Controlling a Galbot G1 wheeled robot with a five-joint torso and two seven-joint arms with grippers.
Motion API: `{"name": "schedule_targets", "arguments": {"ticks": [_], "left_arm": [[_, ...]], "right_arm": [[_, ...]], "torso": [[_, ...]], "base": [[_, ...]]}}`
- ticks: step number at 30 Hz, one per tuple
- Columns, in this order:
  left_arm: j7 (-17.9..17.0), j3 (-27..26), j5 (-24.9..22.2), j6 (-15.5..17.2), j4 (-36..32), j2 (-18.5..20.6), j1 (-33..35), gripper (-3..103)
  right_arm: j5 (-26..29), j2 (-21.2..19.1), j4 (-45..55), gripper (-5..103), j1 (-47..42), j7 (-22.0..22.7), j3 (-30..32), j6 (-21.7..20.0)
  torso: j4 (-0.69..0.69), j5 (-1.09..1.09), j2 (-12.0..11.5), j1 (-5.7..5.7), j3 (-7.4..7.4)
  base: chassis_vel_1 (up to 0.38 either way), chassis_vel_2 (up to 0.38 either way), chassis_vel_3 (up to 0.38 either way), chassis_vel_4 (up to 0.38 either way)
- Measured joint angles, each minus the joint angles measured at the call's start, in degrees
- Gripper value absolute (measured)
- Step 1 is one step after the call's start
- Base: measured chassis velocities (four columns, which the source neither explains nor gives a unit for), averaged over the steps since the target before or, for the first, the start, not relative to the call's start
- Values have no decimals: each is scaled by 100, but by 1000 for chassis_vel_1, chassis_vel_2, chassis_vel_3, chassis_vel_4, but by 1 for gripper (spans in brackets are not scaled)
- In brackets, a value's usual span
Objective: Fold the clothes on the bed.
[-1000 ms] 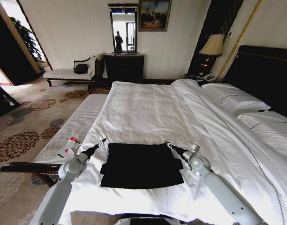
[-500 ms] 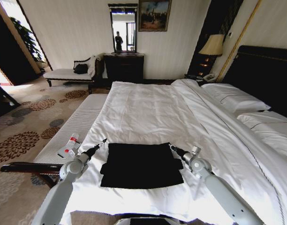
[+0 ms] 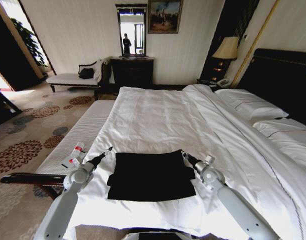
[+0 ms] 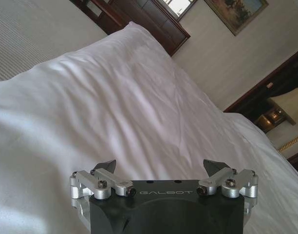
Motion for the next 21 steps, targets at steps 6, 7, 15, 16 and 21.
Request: {"name": "schedule_targets", "arguments": {"ticks": [6,7,15,16,21], "left_arm": [[22,177,145,-13,221,-119,-144,100],[25,203,163,-13,239,-149,-160,100],[51,259,257,-13,331,-256,-199,100],[62,261,264,-19,334,-250,-198,100],[76,258,262,-28,324,-214,-188,100]], "right_arm": [[-65,26,-32,0,-72,4,18,22],[-82,36,-34,0,-88,4,18,23],[-294,54,-55,3,-144,16,27,104],[-271,53,-69,9,-132,52,67,106],[-76,23,-35,30,-97,169,203,92]], "torso": [[0,0,0,0,0],[0,0,0,0,0],[0,0,0,0,0],[0,0,0,0,0],[0,0,0,0,0]], "base": [[0,0,0,0],[0,0,0,0],[0,0,0,0],[0,0,0,0],[0,0,0,0]]}}
